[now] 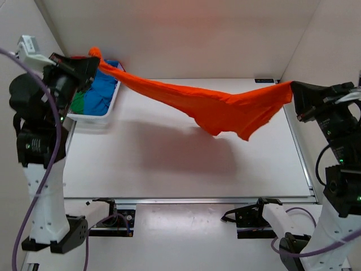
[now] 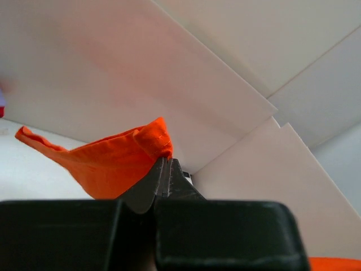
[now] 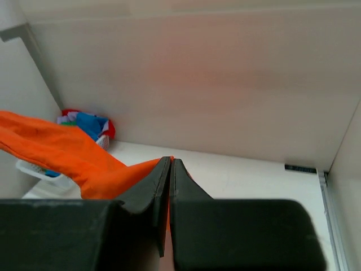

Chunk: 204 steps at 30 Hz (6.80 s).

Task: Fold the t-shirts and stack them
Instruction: Flatten out the tshirt, then fold the flattened tshirt in 1/3 of the way

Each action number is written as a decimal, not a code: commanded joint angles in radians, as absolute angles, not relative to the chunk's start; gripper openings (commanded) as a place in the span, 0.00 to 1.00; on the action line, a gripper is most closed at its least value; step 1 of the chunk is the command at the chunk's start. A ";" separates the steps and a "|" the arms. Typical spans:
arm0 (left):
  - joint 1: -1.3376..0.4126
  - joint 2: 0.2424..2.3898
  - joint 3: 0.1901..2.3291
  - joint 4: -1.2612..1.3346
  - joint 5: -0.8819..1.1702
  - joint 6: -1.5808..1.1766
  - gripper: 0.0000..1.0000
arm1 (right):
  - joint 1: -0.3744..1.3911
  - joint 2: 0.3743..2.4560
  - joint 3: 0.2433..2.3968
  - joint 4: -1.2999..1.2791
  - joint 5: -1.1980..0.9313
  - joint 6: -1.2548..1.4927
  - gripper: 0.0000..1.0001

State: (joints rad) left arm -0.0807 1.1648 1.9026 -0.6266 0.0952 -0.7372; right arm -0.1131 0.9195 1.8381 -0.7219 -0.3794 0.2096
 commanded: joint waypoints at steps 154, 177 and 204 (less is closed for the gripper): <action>-0.048 0.779 0.410 -0.460 0.045 -0.865 0.00 | -0.057 1.321 1.038 -0.660 -0.299 0.219 0.01; -0.006 1.074 0.586 -0.371 0.012 -0.724 0.42 | -0.035 1.589 1.324 -0.641 -0.284 0.173 0.16; -0.025 1.552 0.951 -0.259 0.083 -0.695 0.65 | 0.041 2.100 1.588 -0.515 -0.436 0.169 0.41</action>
State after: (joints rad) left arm -0.0376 1.5402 0.8783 -0.2836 0.0689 -0.7170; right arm 0.0513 2.1010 1.5696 -0.5343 -0.4603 0.1459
